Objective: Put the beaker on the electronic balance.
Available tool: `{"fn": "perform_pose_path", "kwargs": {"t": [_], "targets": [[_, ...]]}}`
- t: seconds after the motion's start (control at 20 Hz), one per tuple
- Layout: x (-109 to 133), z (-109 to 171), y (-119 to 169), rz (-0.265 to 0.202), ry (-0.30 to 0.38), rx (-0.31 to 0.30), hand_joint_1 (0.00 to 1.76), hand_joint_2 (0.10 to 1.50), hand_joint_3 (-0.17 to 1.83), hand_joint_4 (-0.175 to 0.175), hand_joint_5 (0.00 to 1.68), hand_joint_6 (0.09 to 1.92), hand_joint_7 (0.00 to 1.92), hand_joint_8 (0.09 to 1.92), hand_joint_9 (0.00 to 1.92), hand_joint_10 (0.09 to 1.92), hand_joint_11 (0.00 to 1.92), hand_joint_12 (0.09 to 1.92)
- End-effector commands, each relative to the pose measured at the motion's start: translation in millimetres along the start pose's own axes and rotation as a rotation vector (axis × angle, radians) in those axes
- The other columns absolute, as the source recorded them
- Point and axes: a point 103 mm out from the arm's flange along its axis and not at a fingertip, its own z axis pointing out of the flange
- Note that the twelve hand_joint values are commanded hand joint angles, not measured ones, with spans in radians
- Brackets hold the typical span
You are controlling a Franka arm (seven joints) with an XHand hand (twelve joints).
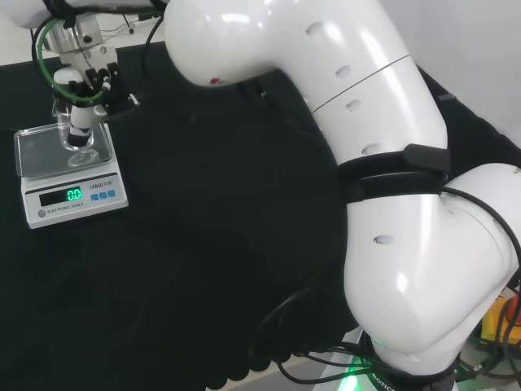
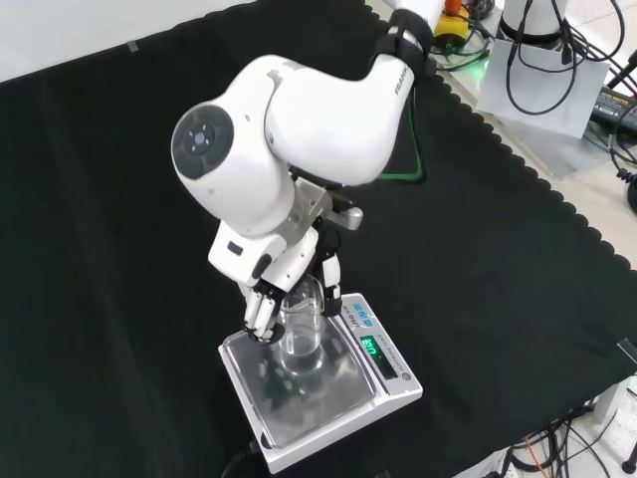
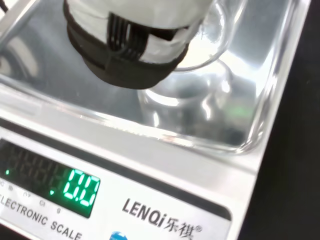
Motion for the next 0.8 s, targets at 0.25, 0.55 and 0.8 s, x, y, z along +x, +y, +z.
{"fn": "perform_pose_path", "kwargs": {"t": [0.25,0.55,0.8], "targets": [[5,18,4,-0.021,0.003,0.056,1.15,0.92,0.61,-0.046,0.81,1.38,0.78,1.49,1.05,1.20,1.24,0.85],[-10,5,-12,-0.031,-0.003,0.008,0.87,0.52,0.67,-0.036,0.06,0.29,0.37,1.18,0.80,0.96,0.75,1.23],[-3,-12,-14,-0.032,0.018,-0.075,0.65,0.57,0.33,0.000,0.00,0.09,0.06,0.91,0.43,0.89,0.22,1.51]]}}
